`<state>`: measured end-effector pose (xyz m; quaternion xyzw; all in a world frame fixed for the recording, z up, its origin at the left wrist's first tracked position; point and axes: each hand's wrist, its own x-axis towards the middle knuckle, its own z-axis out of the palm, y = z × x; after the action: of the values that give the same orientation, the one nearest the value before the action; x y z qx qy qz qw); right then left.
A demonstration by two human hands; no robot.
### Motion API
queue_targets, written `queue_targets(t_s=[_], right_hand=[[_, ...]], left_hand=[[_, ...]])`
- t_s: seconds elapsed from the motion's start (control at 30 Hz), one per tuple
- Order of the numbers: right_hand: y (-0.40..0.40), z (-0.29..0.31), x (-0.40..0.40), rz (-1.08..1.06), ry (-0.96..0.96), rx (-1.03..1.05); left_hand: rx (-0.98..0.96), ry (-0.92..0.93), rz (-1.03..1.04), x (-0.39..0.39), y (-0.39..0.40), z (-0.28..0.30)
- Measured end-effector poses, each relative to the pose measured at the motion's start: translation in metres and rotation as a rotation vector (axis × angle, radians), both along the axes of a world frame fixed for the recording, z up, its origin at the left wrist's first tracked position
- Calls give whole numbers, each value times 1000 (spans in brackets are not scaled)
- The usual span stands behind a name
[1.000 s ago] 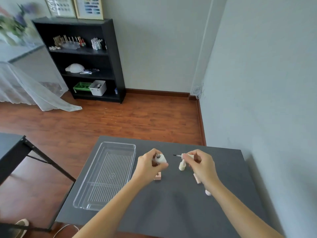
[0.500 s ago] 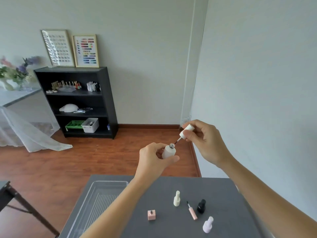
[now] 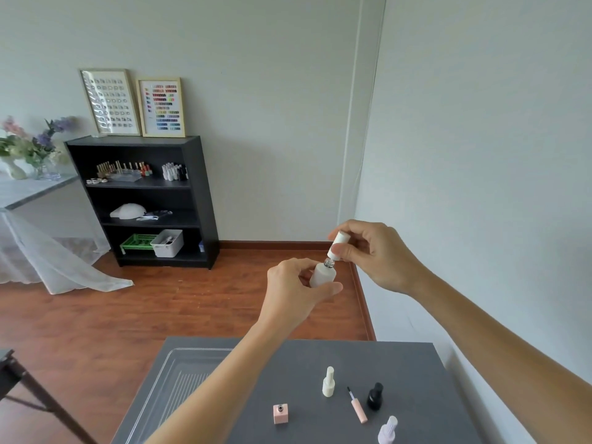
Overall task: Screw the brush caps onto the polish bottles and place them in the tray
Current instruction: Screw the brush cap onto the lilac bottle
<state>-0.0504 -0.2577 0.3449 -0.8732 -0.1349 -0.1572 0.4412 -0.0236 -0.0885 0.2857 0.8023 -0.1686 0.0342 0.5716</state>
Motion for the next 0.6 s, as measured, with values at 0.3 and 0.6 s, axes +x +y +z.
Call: queue_targets(t_s=[0.3, 0.6], right_hand=[[4, 10, 9, -192, -63, -126], [-16, 21, 11, 106, 89, 84]], left_hand=[[-62, -26, 32, -1, -9, 7], [-77, -1, 27, -1, -15, 10]])
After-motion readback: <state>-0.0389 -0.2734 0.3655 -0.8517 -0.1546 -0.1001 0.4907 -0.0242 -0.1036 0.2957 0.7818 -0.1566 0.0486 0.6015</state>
